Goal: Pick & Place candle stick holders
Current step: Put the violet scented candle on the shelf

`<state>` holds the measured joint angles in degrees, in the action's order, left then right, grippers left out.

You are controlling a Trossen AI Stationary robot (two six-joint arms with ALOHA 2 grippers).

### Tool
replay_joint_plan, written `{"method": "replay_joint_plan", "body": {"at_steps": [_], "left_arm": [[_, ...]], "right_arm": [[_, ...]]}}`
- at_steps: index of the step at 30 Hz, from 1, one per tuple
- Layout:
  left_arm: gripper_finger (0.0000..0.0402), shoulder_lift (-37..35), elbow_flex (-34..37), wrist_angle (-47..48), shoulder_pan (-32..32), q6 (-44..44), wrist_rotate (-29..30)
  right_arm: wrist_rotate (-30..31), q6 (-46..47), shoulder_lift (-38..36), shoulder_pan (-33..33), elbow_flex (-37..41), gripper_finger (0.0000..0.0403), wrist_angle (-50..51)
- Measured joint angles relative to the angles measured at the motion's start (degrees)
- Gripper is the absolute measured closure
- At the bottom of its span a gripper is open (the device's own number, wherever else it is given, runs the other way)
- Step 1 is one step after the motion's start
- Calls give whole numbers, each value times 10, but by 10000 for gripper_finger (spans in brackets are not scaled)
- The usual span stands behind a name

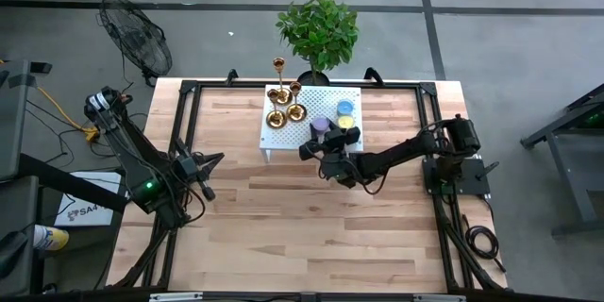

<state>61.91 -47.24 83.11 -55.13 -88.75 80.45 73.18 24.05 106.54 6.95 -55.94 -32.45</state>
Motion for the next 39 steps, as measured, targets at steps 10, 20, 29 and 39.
{"method": "replay_joint_plan", "body": {"at_steps": [10, 20, 29, 39], "left_arm": [[385, 0, 0, -8, 0, 0, -11], [385, 0, 0, -31, 0, 19, -23], [385, 0, 0, -33, 0, 21, -31], [385, 0, 0, -33, 0, 21, -35]], "right_arm": [[-2, -1, 0, -3, 0, 171, 0], [-1, -1, 0, -4, 1, 171, 1], [-5, -5, 1, -14, 1, 169, 1], [-11, -24, 1, -14, 1, 134, -7]]}}
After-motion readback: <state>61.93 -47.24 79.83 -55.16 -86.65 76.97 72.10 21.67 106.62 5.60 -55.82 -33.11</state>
